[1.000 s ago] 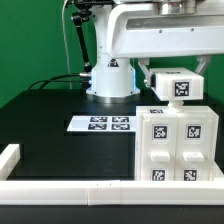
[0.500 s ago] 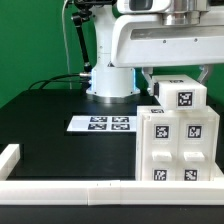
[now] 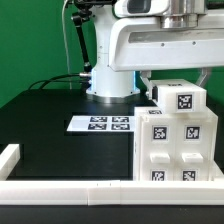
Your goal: Assemble cabinet
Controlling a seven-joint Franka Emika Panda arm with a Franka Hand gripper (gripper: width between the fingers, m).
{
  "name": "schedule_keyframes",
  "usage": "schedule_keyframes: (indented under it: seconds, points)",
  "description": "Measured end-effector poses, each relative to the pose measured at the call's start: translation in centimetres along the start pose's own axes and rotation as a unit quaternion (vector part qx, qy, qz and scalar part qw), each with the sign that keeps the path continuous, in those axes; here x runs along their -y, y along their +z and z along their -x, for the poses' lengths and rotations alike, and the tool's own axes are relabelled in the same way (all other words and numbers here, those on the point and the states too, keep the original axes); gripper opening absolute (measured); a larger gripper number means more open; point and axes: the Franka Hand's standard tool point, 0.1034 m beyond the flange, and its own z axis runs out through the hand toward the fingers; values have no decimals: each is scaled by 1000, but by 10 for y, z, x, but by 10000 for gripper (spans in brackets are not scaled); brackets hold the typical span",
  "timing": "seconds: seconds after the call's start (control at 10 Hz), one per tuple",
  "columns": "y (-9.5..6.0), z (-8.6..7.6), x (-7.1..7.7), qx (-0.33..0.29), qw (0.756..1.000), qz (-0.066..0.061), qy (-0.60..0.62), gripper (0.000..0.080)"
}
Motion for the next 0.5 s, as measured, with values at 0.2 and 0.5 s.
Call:
schedule_keyframes:
  seconds: [0.2, 0.5]
  points:
    - [0, -1, 1, -3, 1000, 0, 0, 543]
    - [0, -1, 1, -3, 1000, 0, 0, 543]
